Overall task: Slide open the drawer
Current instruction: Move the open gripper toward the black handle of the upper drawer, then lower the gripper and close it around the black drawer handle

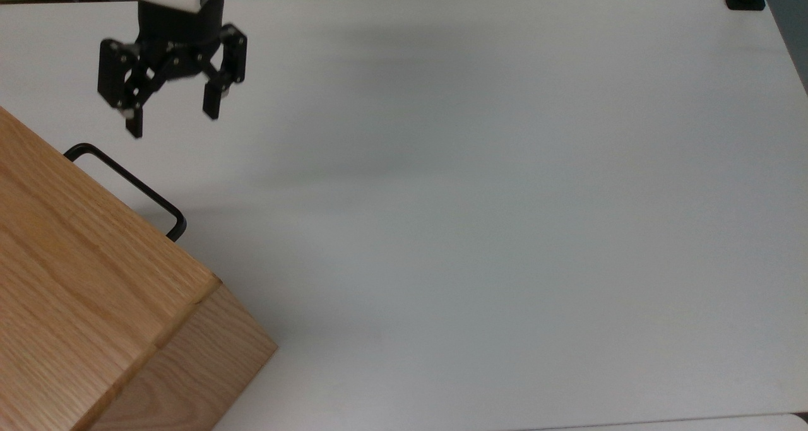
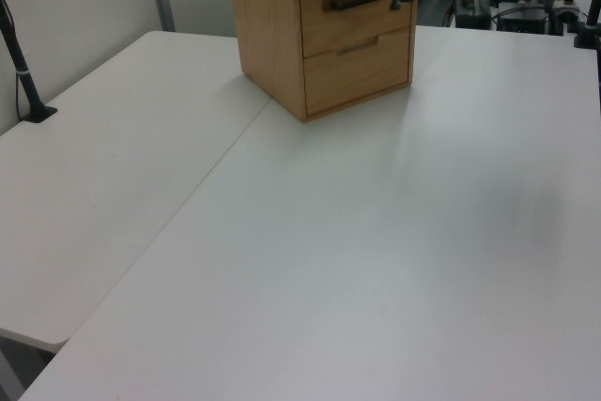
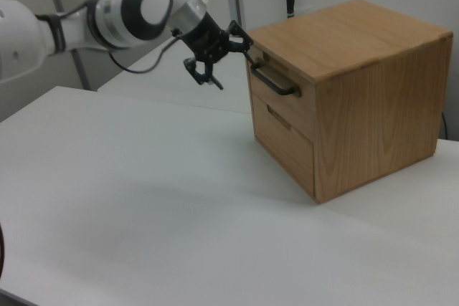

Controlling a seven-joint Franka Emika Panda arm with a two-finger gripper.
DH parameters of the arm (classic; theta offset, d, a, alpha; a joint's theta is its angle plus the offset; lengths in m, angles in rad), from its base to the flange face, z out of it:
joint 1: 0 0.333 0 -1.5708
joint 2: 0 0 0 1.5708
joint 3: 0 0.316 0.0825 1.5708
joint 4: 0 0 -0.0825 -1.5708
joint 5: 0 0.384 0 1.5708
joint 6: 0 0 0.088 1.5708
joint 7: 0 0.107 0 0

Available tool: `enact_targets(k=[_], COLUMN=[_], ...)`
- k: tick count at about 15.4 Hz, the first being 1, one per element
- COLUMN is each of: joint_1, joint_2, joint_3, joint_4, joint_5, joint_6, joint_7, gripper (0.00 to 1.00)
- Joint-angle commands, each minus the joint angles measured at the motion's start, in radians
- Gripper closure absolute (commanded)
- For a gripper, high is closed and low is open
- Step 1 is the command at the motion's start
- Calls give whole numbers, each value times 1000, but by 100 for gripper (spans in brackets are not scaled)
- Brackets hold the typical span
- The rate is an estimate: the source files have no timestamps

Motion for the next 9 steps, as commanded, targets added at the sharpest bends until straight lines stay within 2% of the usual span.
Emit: enact_targets(k=[1,2,4,6,9], joint_1=[-11,-19,-34,-38,-42], joint_2=[76,92,113,121,126], joint_3=[-12,-13,-16,-16,-19], joint_4=[11,14,14,14,7], joint_5=[-67,-84,-126,-148,-173], joint_6=[150,177,246,271,279], joint_7=[-20,-20,-21,-21,-17], gripper=[14,16,30,38,81])
